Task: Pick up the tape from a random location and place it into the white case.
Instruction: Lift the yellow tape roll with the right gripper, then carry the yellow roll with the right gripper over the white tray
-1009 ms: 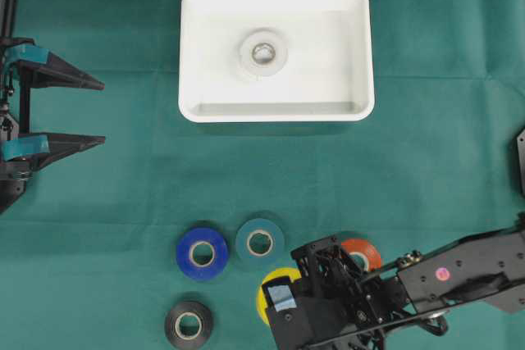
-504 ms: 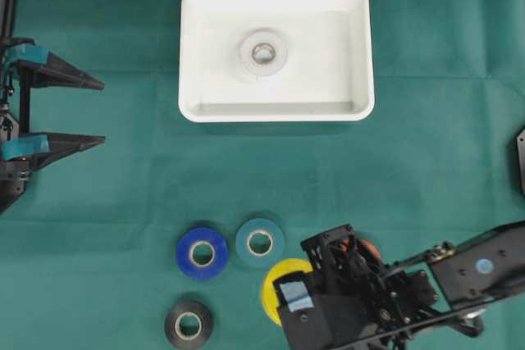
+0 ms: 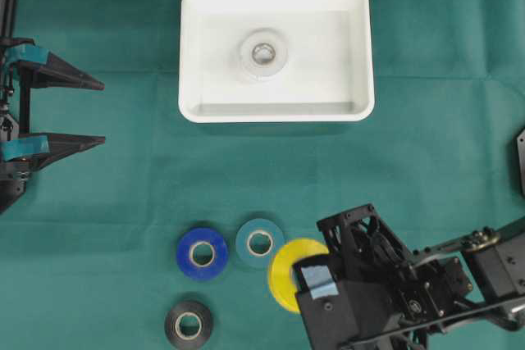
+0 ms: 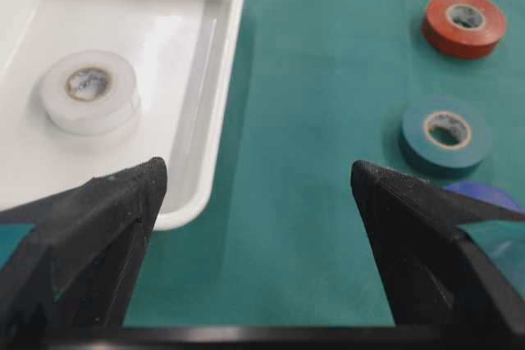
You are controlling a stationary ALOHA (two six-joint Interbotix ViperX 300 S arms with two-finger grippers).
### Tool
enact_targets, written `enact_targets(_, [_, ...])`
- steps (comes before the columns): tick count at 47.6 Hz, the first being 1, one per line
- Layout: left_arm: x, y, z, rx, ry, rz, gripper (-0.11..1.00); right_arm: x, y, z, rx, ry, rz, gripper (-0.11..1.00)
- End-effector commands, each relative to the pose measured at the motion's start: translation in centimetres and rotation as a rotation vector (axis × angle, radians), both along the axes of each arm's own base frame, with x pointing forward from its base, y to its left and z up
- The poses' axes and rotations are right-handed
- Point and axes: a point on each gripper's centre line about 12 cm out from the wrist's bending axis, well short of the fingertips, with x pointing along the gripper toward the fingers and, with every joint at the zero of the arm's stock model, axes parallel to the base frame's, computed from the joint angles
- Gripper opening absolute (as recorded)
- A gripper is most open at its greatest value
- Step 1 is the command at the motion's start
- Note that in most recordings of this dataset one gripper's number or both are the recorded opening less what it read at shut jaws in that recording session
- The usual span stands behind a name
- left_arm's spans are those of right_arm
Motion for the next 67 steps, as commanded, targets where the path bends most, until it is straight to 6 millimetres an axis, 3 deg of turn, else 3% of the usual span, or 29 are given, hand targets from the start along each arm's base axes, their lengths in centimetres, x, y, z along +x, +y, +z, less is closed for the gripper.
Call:
enact_targets(1, [0.2,0.0,0.3,-0.001,-0.006,0.002,0.96,-0.2,-0.3,2.1,0.02,-0.052,-0.007,0.31])
enact_targets(41, [0.1,0.0,0.1,-0.001,-0.002,0.002,0.96,0.0,-0.9,1.6,0.014,-0.043,-0.022,0.31])
enact_targets(56, [0.1,0.0,0.0,-0.002,0.0,0.002,0.96,0.8,-4.5,0.2,-0.006,-0.008,-0.109,0.31])
enact_targets(67, [0.2,0.0,0.0,-0.002,0.001,0.002,0.96,1.7,-9.5,-0.7,-0.023,0.013,-0.225,0.31])
